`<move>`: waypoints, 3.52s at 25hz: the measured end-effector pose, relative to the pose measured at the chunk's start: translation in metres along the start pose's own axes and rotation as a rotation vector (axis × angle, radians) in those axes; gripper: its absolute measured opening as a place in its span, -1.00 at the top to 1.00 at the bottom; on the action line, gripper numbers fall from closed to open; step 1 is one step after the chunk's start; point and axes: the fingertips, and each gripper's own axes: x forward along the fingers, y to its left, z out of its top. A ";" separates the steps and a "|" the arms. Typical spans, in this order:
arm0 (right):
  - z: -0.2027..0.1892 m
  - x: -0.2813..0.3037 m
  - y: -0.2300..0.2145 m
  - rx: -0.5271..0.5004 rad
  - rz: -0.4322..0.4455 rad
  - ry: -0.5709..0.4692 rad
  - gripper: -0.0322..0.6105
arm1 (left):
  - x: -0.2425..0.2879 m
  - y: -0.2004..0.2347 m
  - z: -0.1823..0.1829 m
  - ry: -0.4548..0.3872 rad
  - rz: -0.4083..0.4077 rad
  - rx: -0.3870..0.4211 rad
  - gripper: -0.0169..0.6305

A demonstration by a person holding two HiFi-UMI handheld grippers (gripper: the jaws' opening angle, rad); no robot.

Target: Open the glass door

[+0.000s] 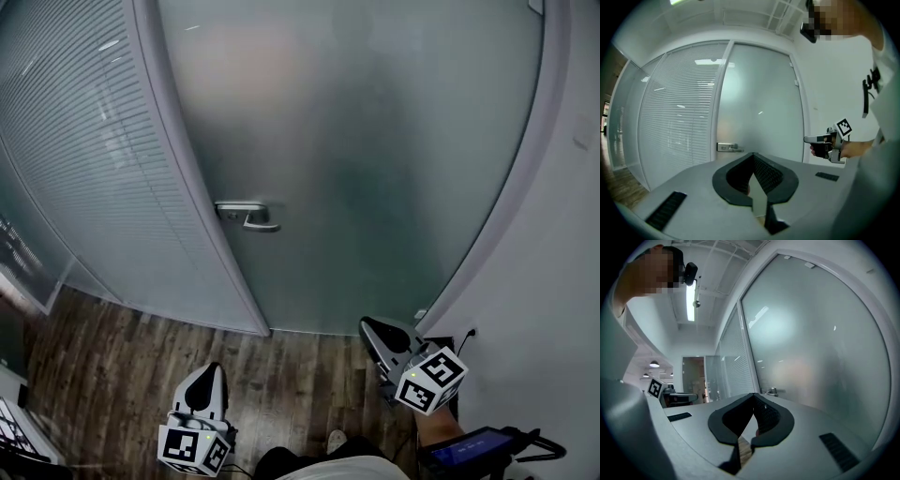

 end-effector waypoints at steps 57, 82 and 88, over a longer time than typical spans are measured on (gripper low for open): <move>-0.120 0.347 -0.112 -0.384 0.164 0.575 0.38 | 0.283 0.187 -0.045 0.102 -0.126 -0.041 0.95; -0.161 0.362 -0.122 -0.257 0.093 0.576 0.53 | 0.286 0.190 -0.041 0.103 -0.146 -0.024 0.95; -0.165 0.367 -0.130 -0.229 0.048 0.518 0.52 | 0.285 0.183 -0.044 0.093 -0.153 -0.036 0.95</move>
